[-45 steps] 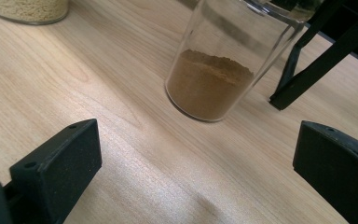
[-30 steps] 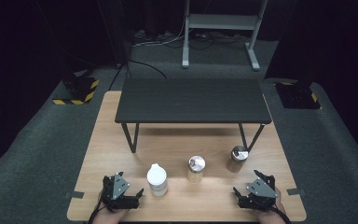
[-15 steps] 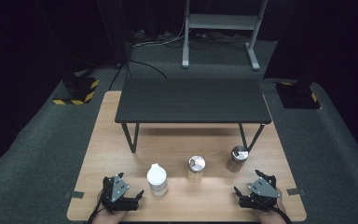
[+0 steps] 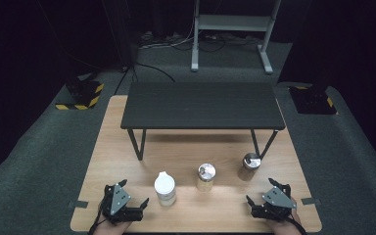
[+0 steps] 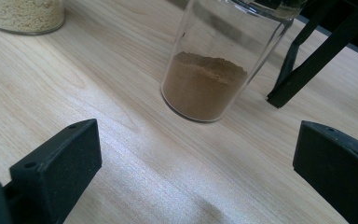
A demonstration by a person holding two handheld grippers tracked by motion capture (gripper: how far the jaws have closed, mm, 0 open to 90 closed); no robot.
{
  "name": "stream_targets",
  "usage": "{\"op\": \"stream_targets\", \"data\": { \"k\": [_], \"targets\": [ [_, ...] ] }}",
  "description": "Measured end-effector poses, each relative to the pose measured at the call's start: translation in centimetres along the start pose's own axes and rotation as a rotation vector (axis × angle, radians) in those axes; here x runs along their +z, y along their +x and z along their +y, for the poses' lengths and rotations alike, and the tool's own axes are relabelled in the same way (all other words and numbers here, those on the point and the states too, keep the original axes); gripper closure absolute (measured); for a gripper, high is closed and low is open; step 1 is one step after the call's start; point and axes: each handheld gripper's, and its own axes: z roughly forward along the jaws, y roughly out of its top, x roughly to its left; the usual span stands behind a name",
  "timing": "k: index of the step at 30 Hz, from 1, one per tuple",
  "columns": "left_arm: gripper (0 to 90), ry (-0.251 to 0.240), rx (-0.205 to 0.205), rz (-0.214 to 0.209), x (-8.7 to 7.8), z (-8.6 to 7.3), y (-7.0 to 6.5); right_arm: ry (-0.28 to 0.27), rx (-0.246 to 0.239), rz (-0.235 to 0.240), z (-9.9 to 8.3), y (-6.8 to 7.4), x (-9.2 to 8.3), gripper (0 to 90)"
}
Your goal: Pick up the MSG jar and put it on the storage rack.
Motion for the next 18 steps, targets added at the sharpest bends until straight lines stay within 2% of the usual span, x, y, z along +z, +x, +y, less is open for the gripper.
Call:
{"op": "stream_targets", "data": {
  "k": [4, 13, 18],
  "targets": [
    [1.1, -0.038, 0.007, 0.006, -0.8, 0.7, 0.0, 0.001, 0.001, -0.002, 0.0, 0.0, 0.0, 0.1],
    [0.8, -0.064, 0.022, 0.004, -1.3, 1.3, -0.2, 0.011, -0.023, -0.003, 0.1, 0.2, 0.1, 0.1],
    [0.7, -0.094, 0.002, -0.005, -1.7, 1.8, -0.2, 0.010, -0.019, -0.003, 0.0, 0.2, 0.1, 0.1]
  ]
}}
